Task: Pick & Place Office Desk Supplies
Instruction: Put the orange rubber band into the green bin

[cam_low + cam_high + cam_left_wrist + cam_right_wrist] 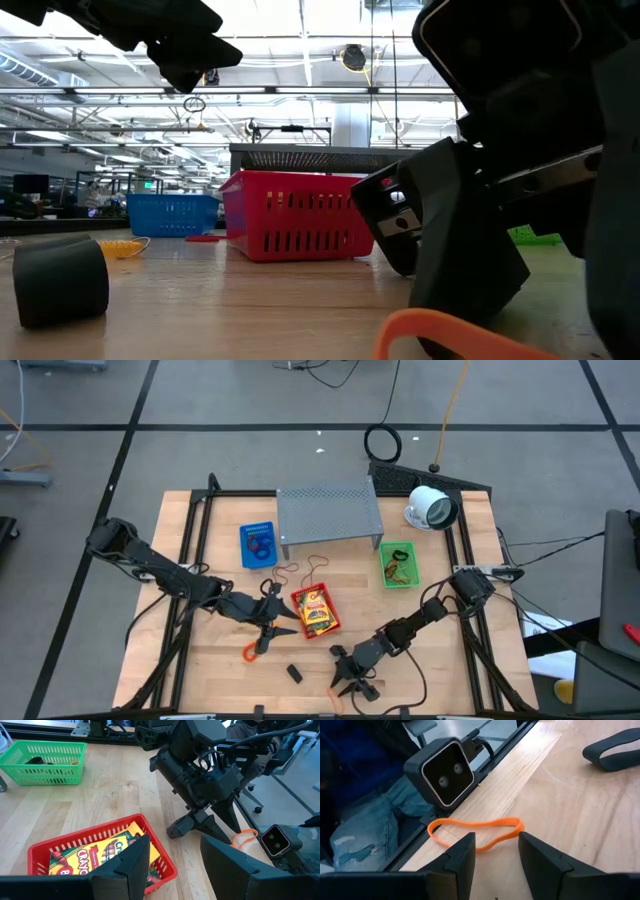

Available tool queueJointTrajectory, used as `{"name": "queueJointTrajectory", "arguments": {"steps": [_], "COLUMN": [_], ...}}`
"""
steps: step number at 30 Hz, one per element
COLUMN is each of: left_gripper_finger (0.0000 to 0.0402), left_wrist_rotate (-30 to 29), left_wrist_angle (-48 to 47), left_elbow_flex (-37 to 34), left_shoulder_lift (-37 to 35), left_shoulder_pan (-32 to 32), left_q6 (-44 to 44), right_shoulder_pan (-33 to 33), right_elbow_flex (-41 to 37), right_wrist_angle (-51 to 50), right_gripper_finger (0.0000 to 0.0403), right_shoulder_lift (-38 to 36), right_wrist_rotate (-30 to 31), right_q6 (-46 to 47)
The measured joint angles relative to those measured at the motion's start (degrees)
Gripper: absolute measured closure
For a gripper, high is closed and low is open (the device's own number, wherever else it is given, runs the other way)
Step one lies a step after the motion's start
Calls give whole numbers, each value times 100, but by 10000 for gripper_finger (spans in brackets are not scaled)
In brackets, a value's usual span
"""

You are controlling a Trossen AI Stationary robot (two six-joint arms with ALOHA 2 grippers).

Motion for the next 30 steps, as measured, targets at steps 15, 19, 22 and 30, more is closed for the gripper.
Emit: {"name": "queueJointTrajectory", "arguments": {"steps": [15, 19, 22, 30], "left_gripper_finger": [218, 218, 218, 218], "left_wrist_rotate": [0, 0, 2, 2], "left_wrist_angle": [-13, -35, -40, -190], "left_elbow_flex": [0, 0, 0, 0], "left_shoulder_lift": [0, 0, 0, 0], "left_shoulder_pan": [-2, -2, -2, -2], "left_q6": [-11, -17, -24, -70], "right_shoulder_pan": [25, 22, 28, 29], "right_elbow_flex": [329, 407, 420, 392], "right_wrist_angle": [-416, -495, -432, -442], "right_gripper_finger": [354, 396, 398, 403], "right_shoulder_lift": [-4, -4, -2, -232], "right_wrist_rotate": [276, 225, 149, 323], "right_q6": [-659, -888, -1040, -1155]}}
